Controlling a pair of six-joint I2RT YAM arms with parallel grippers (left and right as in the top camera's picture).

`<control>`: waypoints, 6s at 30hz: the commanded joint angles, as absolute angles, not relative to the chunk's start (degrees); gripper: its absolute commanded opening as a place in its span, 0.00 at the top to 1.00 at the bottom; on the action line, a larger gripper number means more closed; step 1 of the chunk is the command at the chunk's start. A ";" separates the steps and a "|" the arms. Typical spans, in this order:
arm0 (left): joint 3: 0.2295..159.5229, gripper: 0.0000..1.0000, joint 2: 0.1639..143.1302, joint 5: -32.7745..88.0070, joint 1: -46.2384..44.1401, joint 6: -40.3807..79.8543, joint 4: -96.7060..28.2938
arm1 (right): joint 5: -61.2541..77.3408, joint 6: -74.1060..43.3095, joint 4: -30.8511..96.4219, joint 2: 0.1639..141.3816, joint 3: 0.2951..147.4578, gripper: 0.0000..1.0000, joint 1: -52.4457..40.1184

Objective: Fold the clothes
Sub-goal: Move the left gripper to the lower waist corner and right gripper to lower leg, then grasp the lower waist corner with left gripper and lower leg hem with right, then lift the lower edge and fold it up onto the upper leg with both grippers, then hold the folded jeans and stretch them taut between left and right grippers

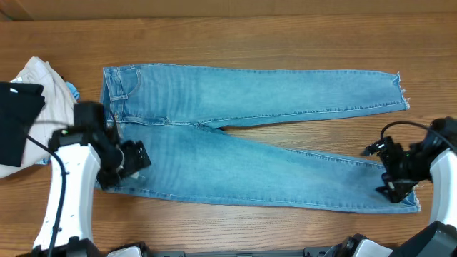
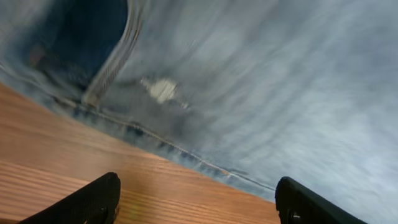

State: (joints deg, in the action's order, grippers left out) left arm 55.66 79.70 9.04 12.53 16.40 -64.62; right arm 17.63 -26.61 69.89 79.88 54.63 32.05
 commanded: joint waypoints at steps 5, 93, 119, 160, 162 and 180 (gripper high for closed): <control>47.27 0.16 78.61 4.01 17.89 26.02 -60.25 | 19.18 -28.51 66.72 79.09 51.79 0.00 32.01; 38.00 0.96 86.15 10.13 36.73 16.69 -35.88 | 11.35 -34.13 43.94 81.19 34.48 0.96 60.93; 58.94 0.96 62.50 11.42 38.17 14.04 -67.40 | 14.41 -34.09 70.11 80.36 69.60 0.96 60.95; 60.97 0.96 79.05 18.48 29.87 21.96 -28.53 | -0.23 -25.45 75.33 110.02 104.38 0.96 25.87; 60.97 0.96 80.95 17.52 28.80 23.00 -26.92 | -0.27 -25.45 74.87 111.53 105.41 0.96 25.87; 60.97 0.96 85.01 13.17 27.94 24.88 -19.20 | -0.58 -25.26 64.51 116.18 105.45 0.96 23.88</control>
State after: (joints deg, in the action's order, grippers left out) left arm 58.98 85.10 19.42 27.07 24.10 -20.21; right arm 3.97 -25.65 66.02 115.77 103.18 23.94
